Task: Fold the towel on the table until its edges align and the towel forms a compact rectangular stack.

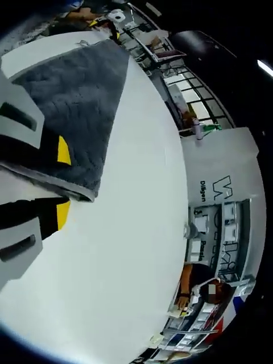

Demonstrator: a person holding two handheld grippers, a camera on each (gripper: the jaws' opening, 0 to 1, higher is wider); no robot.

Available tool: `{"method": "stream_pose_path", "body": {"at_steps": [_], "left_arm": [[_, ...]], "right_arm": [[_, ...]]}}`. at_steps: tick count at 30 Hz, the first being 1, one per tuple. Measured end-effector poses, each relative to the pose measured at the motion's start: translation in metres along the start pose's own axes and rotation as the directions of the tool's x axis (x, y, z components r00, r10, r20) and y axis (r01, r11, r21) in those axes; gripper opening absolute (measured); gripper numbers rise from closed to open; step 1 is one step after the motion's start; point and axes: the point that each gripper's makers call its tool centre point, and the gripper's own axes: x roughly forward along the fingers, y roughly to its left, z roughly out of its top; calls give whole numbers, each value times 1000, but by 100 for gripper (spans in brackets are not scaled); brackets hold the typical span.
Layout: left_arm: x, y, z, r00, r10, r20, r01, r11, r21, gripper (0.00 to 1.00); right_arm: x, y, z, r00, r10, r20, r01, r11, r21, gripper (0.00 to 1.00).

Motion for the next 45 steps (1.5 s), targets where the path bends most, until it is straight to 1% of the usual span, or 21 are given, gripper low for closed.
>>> {"method": "stream_pose_path", "body": {"at_steps": [1, 2, 3, 5, 6, 8, 11, 12, 15, 16, 17, 19, 22, 27, 28, 29, 32, 34, 38, 40, 45], "left_arm": [[0, 0, 0, 1000, 1, 1, -1, 1000, -1, 99], [-1, 0, 0, 1000, 1, 4, -1, 1000, -2, 99], [-1, 0, 0, 1000, 1, 7, -1, 1000, -3, 99], [-2, 1, -1, 1000, 4, 12, -4, 1000, -5, 99], [-3, 2, -1, 1000, 6, 13, -6, 1000, -6, 99], [-5, 3, -2, 1000, 10, 14, -10, 1000, -10, 99], [-8, 5, -4, 1000, 19, 19, -18, 1000, -18, 99], [-9, 6, -4, 1000, 22, 21, -21, 1000, -22, 99], [-10, 7, -5, 999, 28, 23, -27, 999, -29, 99], [-10, 7, -6, 999, 29, 23, -28, 999, -29, 99], [-10, 7, -6, 999, 31, 24, -30, 999, -30, 99], [-11, 7, -6, 999, 30, 26, -29, 999, -30, 99], [-12, 6, -4, 999, 29, 39, -28, 999, -33, 99], [-12, 3, -4, 999, 23, 46, -22, 999, -36, 99], [-12, 2, -4, 999, 22, 46, -21, 999, -34, 99], [-12, 1, -5, 999, 20, 44, -19, 999, -33, 99], [-13, -1, -5, 999, 25, 35, -25, 999, -21, 99], [-15, -1, -4, 999, 29, 37, -29, 999, -20, 99], [-18, -2, -1, 999, 32, 44, -31, 999, -22, 99], [-20, -3, 0, 998, 35, 44, -34, 999, -19, 99], [-24, -4, 5, 998, 38, 55, -38, 999, -13, 99]], "right_arm": [[0, 2, 0, 1000, 10, 2, -10, 1000, 10, 16], [2, 15, -3, 998, 57, 3, -57, 998, 34, 10], [3, 17, -3, 998, 64, 11, -65, 997, 36, 7], [3, 24, -6, 999, 52, 15, -52, 998, 31, 6], [2, 18, -3, 999, 51, 18, -52, 998, 39, 6], [1, 19, -1, 999, 37, 24, -38, 999, 35, 6], [-3, 20, 6, 1000, -1, 25, 1, 1000, 0, 5], [-5, 24, 8, 1000, -15, 27, 15, 1000, -18, 5], [-13, 36, 20, 999, -41, 33, 43, 997, -70, 5], [-14, 36, 24, 998, -41, 36, 44, 996, -76, 5], [-18, 41, 32, 998, -41, 48, 45, 994, -98, 5], [-24, 48, 45, 997, -38, 62, 45, 993, -109, 5], [-30, 59, 63, 997, -26, 69, 38, 984, -174, 5], [-33, 97, 82, 997, 48, 64, -30, 965, -261, 5], [-31, 112, 88, 995, 79, 63, -57, 956, -289, 5], [-31, 117, 90, 994, 91, 62, -68, 950, -304, 5], [-26, 148, 96, 989, 139, 52, -111, 927, -358, 5], [-22, 164, 99, 985, 163, 51, -131, 914, -383, 5], [-14, 200, 105, 975, 221, 40, -182, 883, -432, 5], [-7, 223, 110, 964, 262, 42, -216, 866, -451, 5], [12, 264, 117, 942, 333, 28, -282, 838, -466, 5]]}}
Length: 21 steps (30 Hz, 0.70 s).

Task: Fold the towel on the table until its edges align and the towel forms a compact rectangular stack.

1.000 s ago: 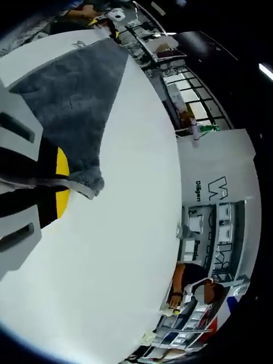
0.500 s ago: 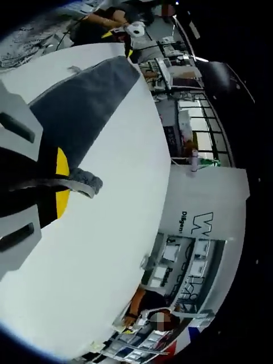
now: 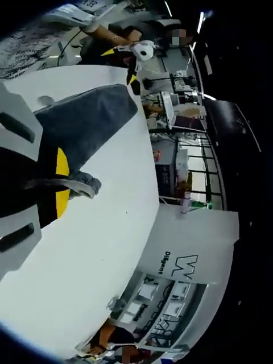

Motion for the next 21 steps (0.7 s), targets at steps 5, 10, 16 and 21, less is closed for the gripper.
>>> {"method": "stream_pose_path", "body": {"at_steps": [5, 10, 16, 21], "left_arm": [[0, -2, 2, 1000, -5, 1, 5, 1000, 7, 99], [-1, -1, 3, 1000, -5, 2, 5, 1000, 6, 99], [3, -2, 3, 1000, -9, 3, 9, 1000, 1, 99], [5, -1, 2, 1000, -15, 3, 15, 1000, -4, 99]], "right_arm": [[26, 21, 11, 999, 51, 5, -51, 999, -14, 5], [53, 43, 20, 996, 92, -3, -92, 995, -44, 5], [88, 61, 3, 990, 112, -86, -119, 989, -85, 5], [113, 74, -20, 984, 114, -141, -130, 985, -117, 6]]}}
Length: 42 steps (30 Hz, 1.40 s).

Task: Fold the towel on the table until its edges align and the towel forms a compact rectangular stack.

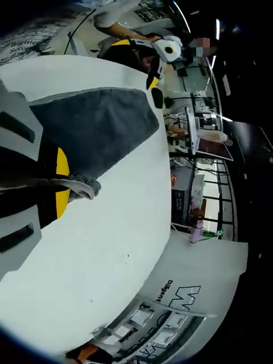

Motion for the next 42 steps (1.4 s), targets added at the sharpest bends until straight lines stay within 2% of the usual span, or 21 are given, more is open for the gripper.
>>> {"method": "stream_pose_path", "body": {"at_steps": [2, 5, 6, 7, 11, 14, 16, 22, 26, 28, 34, 39, 42], "left_arm": [[1, -1, 0, 1000, -2, 1, 2, 1000, -1, 99], [1, -1, 1, 1000, -3, 1, 3, 1000, 1, 99], [1, -1, 1, 1000, -3, 0, 3, 1000, 2, 99], [1, -1, 1, 1000, -2, 0, 2, 1000, 2, 99], [2, 0, 1, 1000, -3, -2, 3, 1000, 0, 99], [3, 0, 1, 1000, -5, -4, 5, 1000, 0, 99], [4, 0, 2, 1000, -7, -2, 7, 1000, 1, 99], [7, -1, 4, 1000, -17, 1, 17, 1000, 4, 99], [9, -1, 5, 1000, -21, 2, 21, 1000, 4, 99], [11, -3, 5, 1000, -23, 5, 23, 1000, 3, 99], [10, -5, 3, 1000, -23, 3, 23, 1000, -2, 99], [8, -11, 3, 1000, -25, -2, 25, 1000, 5, 99], [6, -12, 3, 1000, -29, 3, 29, 1000, 2, 99]], "right_arm": [[6, 2, -2, 1000, -8, 4, 8, 1000, -20, 10], [7, 4, -7, 999, -42, -24, 40, 997, -59, 33], [4, 1, -5, 996, -83, -18, 81, 993, -80, 44], [1, -1, -4, 993, -113, -12, 112, 988, -103, 51], [-18, -1, 4, 980, -195, 42, 199, 975, -100, 64], [-37, 9, 5, 967, -242, 85, 249, 964, -96, 67], [-47, 16, 0, 961, -257, 102, 266, 960, -87, 67], [-66, 30, -18, 946, -287, 149, 287, 958, 23, 63], [-65, 43, -23, 945, -272, 181, 267, 962, 51, 47], [-62, 49, -26, 948, -257, 189, 248, 966, 70, 42], [-59, 51, -33, 946, -241, 218, 223, 969, 105, 26], [-62, 55, -25, 941, -238, 241, 227, 971, 74, 9], [-58, 59, -20, 942, -231, 242, 226, 973, 48, 7]]}}
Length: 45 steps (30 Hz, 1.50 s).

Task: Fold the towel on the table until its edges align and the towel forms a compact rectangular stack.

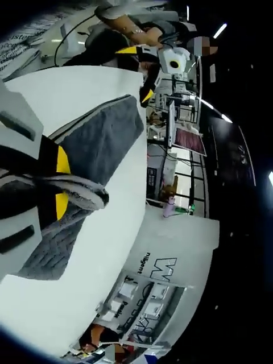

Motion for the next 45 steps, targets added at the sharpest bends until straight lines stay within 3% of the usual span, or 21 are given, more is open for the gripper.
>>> {"method": "stream_pose_path", "body": {"at_steps": [12, 27, 35, 45], "left_arm": [[-11, 5, -8, 1000, 27, 8, -27, 999, -47, 99], [-42, 12, -16, 994, 111, 16, -109, 991, -81, 99], [-56, 9, -25, 992, 129, 5, -128, 988, -91, 99], [-79, 13, -33, 985, 170, -10, -170, 979, -116, 99]], "right_arm": [[19, 10, 28, 1000, 23, 11, -22, 997, -74, 5], [67, 36, 77, 990, 118, 73, -109, 987, -119, 5], [88, 70, 101, 976, 196, 92, -180, 971, -160, 5], [112, 106, 117, 961, 265, 84, -244, 948, -205, 5]]}}
